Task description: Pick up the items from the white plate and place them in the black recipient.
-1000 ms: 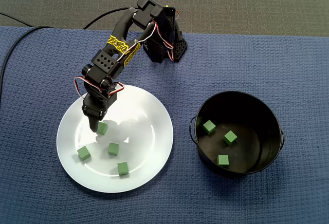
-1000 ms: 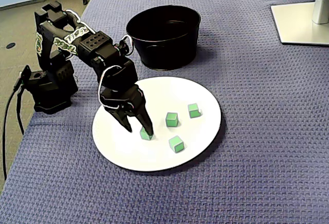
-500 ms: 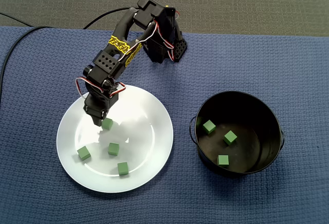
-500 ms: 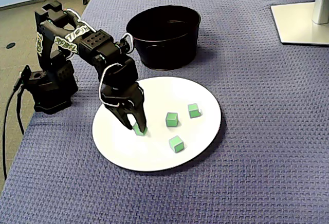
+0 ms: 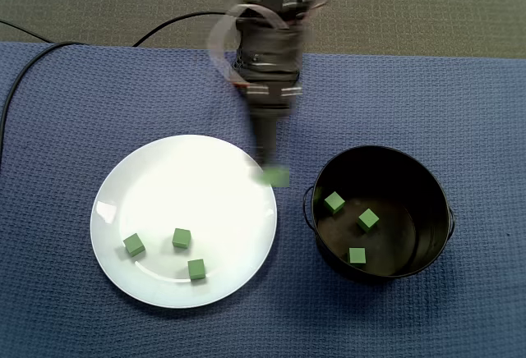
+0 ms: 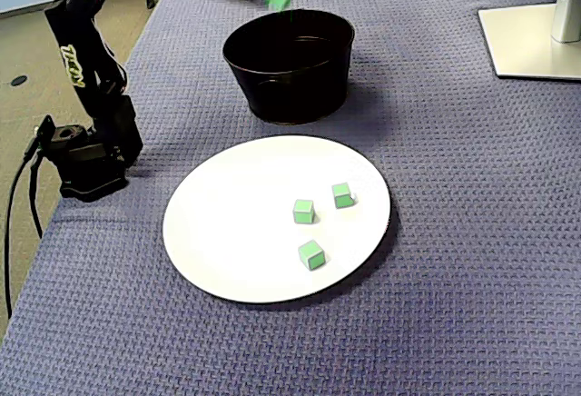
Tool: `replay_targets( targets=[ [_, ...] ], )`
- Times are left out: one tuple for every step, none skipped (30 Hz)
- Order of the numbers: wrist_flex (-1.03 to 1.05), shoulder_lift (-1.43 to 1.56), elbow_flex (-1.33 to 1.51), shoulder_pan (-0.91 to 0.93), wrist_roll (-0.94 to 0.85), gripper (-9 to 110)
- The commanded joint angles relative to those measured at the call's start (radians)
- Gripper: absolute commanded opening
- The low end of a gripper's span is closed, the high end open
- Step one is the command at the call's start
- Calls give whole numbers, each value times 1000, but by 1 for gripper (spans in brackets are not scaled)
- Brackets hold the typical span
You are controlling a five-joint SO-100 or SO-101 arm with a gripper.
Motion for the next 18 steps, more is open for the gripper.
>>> replay_targets(
  targets=[
    [-38, -91, -23, -284, -28, 0],
    [-41, -150, -25, -313, -20, 0],
    [-41, -215, -35, -337, -20, 0],
    [-37, -282, -52, -354, -14, 0],
    [-29, -353, -74, -367, -3, 0],
    [-26, -419, -91, -377, 6, 0],
    [-31, -477, -95, -387, 9, 0],
    [-38, -528, -94, -397, 8, 0],
    [-51, -566, -81, -408, -2, 0],
    [-72, -592, -57, -419, -8, 0],
    [-98, -606, -25, -428, -11, 0],
    [-118, -614, 5, -436, -9, 0],
    [-130, -615, 29, -445, -9, 0],
    [-135, -615, 46, -454, -8, 0],
    [-129, -614, 57, -460, -11, 11],
    [-112, -601, 63, -463, -15, 29],
    [-97, -577, 72, -460, -17, 41],
    [-77, -543, 83, -451, -21, 41]
  ],
)
